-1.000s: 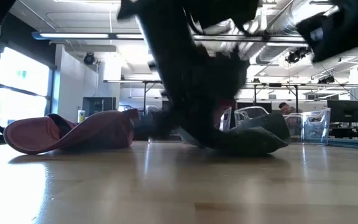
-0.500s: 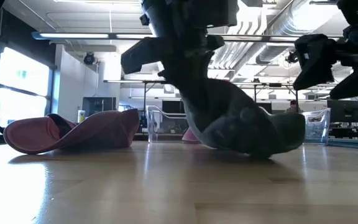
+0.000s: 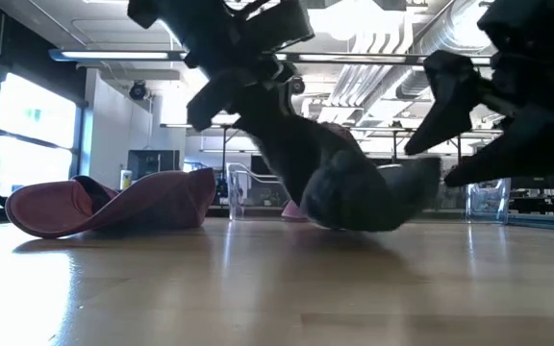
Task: Pick & Place hat
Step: Put the top black cap into the right transparent bin
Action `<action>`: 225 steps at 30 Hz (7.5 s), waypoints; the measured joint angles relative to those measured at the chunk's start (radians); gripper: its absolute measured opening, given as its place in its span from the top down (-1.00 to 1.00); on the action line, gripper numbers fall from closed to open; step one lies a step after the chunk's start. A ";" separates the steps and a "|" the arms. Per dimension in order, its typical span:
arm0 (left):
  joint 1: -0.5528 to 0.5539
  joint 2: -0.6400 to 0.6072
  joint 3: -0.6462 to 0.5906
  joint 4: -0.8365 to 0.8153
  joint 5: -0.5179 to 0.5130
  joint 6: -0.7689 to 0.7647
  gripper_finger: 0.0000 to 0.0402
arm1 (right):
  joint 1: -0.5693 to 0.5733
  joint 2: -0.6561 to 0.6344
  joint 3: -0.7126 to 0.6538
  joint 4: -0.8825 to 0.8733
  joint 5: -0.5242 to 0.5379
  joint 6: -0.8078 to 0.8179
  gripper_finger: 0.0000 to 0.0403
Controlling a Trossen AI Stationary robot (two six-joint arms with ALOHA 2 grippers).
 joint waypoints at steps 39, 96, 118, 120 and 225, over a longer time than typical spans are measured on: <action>-0.105 -0.022 0.002 0.004 0.161 0.102 0.99 | -0.205 0.067 0.131 0.012 -0.814 0.215 0.70; -0.139 -0.034 0.001 -0.067 -0.140 0.076 1.00 | -0.191 0.301 0.525 -0.759 -0.477 -0.125 0.68; -0.138 -0.034 0.002 -0.179 -0.201 0.000 1.00 | -0.129 0.269 0.527 -0.782 -0.506 -0.013 0.88; -0.139 -0.033 0.003 -0.200 -0.197 -0.021 1.00 | -0.118 0.267 0.528 -0.815 -0.512 0.000 0.94; -0.156 -0.013 0.002 0.010 -0.240 -0.221 1.00 | -0.134 -0.042 0.293 -0.540 -0.165 0.377 -0.31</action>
